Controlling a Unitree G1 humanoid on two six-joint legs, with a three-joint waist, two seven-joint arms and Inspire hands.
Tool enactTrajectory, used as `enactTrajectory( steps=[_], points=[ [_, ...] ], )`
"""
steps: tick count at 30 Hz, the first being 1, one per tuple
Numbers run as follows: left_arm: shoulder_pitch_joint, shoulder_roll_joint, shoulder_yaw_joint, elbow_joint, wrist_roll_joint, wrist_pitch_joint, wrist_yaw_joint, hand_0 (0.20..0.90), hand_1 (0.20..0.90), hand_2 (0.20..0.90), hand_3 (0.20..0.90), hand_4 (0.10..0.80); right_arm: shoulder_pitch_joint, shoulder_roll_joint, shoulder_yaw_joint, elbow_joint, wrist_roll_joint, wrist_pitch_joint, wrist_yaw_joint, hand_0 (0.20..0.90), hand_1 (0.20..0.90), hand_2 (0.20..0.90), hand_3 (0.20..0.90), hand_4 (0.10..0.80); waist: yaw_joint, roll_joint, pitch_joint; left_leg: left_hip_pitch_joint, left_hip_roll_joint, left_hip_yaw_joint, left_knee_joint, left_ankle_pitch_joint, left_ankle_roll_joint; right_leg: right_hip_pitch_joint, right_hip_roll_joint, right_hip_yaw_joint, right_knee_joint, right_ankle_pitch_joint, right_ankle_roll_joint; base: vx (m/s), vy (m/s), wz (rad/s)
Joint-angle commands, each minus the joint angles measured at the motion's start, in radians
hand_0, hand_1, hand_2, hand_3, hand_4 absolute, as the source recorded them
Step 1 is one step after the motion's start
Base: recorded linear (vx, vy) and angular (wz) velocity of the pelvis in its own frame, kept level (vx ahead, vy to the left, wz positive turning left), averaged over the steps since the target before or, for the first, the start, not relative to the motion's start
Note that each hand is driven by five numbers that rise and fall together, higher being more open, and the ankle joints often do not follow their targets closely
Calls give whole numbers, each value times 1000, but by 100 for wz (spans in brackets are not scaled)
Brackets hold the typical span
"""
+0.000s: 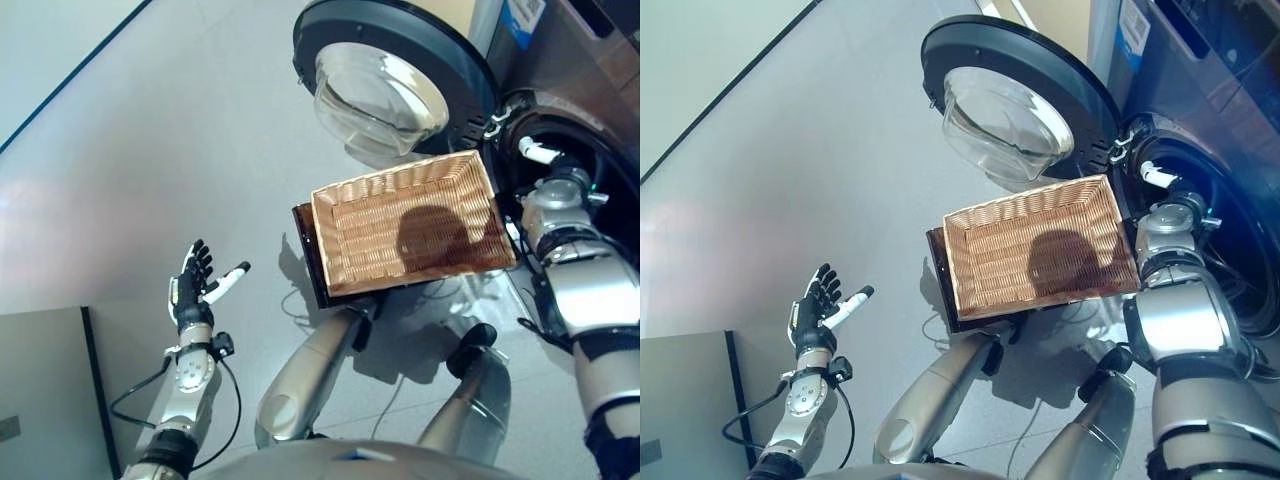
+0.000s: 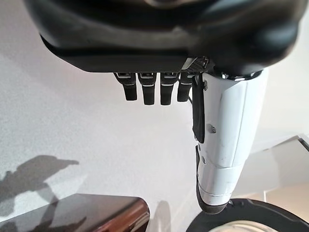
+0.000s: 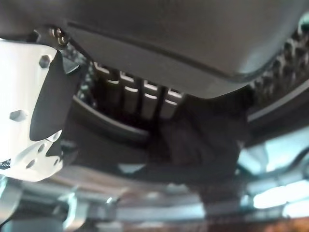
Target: Pick up the clothes and place them into the washing machine
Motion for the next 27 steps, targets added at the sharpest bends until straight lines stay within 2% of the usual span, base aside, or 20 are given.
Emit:
enactTrajectory(
  steps=[1, 4, 5, 11, 24, 27],
  points=[
    [-33, 49, 114, 22, -16, -56, -1, 900, 900, 900, 900, 800, 23, 70, 41, -143, 36, -91, 106, 900, 900, 900, 900, 800, 40, -23, 16, 1, -2, 20, 27, -100, -77, 95, 40, -29, 31, -37, -41, -29, -9, 5],
    [-31, 52, 120, 36, -22, -56, -10, 900, 900, 900, 900, 800, 78, 125, 56, -217, 26, -106, 107, 900, 900, 900, 900, 800, 32, -41, 23, 24, 6, 18, 15, -93, -78, 121, 51, -37, 14, -32, -43, -8, -7, -6],
    [-32, 51, 122, 51, -24, -56, -14, 900, 900, 900, 900, 800, 139, 166, 51, -291, 62, -126, 134, 900, 900, 900, 900, 800, 24, -57, 27, 42, 12, 17, 3, -88, -79, 143, 55, -45, -3, -27, -43, -10, -31, -10],
    [-25, 55, 122, 76, -27, -54, -28, 900, 900, 900, 900, 800, 194, 208, 50, -312, 55, -127, 148, 900, 900, 900, 900, 800, 17, -92, 38, 92, 23, 8, -51, -58, -94, 206, 74, -78, -70, -12, -46, -21, -23, -7],
    [-15, 42, 120, 65, -30, -49, -45, 900, 900, 900, 900, 800, 213, 272, 31, -246, 54, -126, 127, 900, 900, 900, 900, 800, 20, -115, 26, 143, 34, 1, -89, -50, -94, 254, 86, -89, -124, 5, -46, 18, -7, 2],
    [-22, 34, 113, 88, -24, -42, -51, 900, 900, 900, 900, 800, 270, 313, 0, -234, 98, -131, 143, 900, 900, 900, 900, 800, 16, -124, 11, 176, 37, -4, -117, -44, -98, 289, 89, -97, -148, 8, -42, 58, -24, -1]
  ],
)
